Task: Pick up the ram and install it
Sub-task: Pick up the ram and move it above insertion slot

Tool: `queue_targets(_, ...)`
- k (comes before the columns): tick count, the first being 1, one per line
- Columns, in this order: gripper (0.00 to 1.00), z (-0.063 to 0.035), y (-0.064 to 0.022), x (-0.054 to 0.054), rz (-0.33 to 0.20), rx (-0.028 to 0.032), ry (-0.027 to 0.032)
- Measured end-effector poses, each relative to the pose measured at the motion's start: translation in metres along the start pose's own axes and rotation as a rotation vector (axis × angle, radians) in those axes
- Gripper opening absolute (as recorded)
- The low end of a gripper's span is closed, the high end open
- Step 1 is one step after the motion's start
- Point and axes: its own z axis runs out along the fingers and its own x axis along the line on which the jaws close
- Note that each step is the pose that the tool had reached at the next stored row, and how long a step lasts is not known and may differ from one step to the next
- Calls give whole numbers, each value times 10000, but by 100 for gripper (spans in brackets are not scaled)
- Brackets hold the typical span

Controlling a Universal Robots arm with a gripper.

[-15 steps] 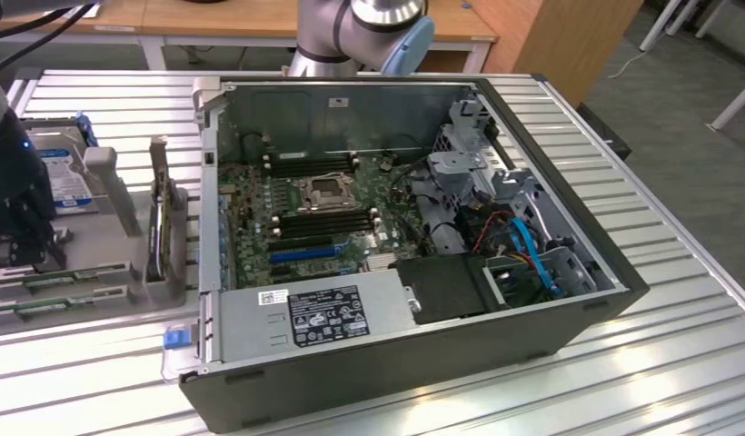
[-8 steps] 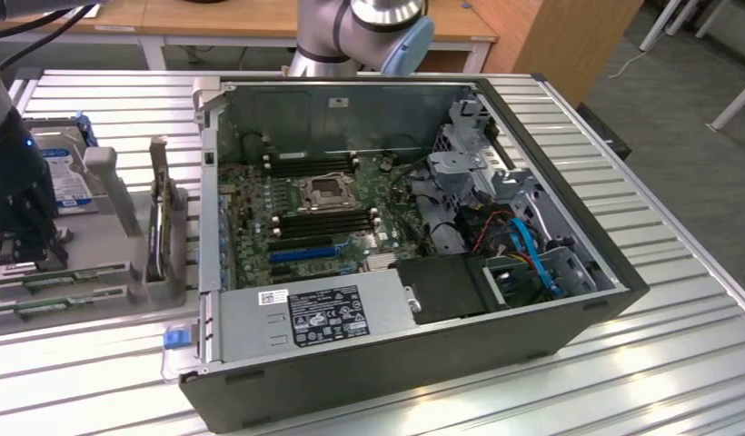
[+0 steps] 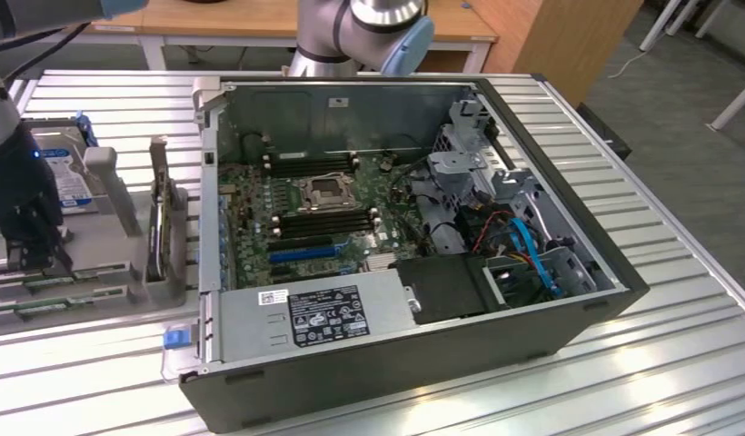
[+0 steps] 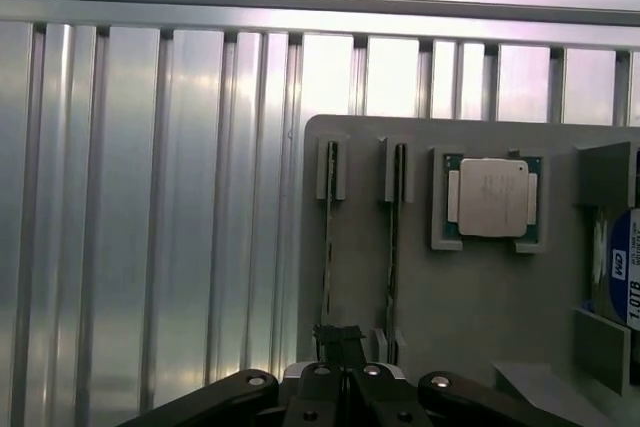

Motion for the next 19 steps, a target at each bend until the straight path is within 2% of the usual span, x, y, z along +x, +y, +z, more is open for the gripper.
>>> queue_targets(17, 11, 308, -6, -7, 0, -5, 1)
queue_targets(19, 11, 314, -6, -7, 0, -7, 0)
